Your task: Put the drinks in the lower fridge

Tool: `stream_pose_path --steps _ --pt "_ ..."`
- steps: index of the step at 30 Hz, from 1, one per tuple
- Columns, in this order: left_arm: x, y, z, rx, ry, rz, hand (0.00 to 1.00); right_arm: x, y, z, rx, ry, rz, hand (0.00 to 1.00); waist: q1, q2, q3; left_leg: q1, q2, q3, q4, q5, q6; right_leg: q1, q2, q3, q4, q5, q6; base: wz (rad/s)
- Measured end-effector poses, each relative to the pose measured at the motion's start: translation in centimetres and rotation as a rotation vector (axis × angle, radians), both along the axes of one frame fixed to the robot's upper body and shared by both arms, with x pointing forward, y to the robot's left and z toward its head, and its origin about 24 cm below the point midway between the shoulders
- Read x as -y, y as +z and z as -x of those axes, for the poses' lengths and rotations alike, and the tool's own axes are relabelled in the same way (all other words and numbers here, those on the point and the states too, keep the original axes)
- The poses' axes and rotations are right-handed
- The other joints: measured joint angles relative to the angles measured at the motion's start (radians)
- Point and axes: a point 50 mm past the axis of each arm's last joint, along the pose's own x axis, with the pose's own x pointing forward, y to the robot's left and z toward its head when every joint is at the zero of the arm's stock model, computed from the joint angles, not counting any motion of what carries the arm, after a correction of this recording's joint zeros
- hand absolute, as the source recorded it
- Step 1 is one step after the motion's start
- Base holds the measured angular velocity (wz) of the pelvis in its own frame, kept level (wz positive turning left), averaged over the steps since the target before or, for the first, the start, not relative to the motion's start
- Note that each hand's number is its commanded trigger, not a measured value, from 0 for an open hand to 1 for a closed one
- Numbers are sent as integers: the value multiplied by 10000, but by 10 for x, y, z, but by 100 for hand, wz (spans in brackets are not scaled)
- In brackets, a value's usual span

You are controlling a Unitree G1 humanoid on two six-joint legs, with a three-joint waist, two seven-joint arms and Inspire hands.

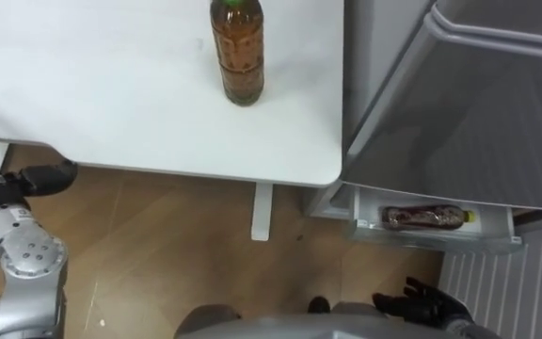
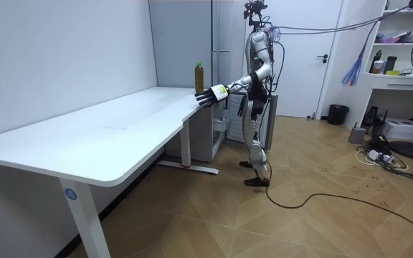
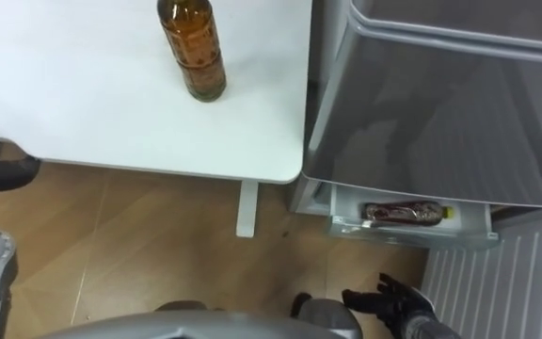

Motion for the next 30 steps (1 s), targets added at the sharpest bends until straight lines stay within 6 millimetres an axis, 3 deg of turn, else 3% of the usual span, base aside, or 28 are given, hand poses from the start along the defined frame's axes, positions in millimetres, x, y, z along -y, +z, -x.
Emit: stream_pose_path --steps 4,8,10,15,24,30 --pt "6 -2 4 55 -30 188 0 1 -1 3 -319 -72 -20 0 235 -22 -153 42 -13 -2 -45 1 2 1 3 12 -13 3 5 -3" --pt "15 8 7 1025 -305 267 0 4 -1 9 -532 -100 45 0 487 29 -152 372 -21 -23 -188 25 38 269 3 -27 -14 2 6 0" --pt "22 27 2 2347 -817 53 0 7 0 10 -570 -95 100 0 672 92 -138 522 -22 -11 -226 29 42 398 0 -48 -14 -3 13 0" --pt "26 36 -1 3114 -1124 -190 0 9 1 9 -555 -102 135 0 719 218 -216 718 -25 139 -538 122 6 503 2 -154 -11 -12 13 -7" --pt "26 37 -2 3128 -1192 -160 0 6 -1 13 -786 -103 50 0 964 23 -181 777 31 196 -582 141 -15 421 48 -240 -18 -39 -35 -2" --pt "34 43 -9 3922 -1941 1654 0 5 -1 11 -760 -36 16 0 792 -5 -135 753 -16 115 -588 142 -14 440 -3 -293 -13 -48 -20 3"
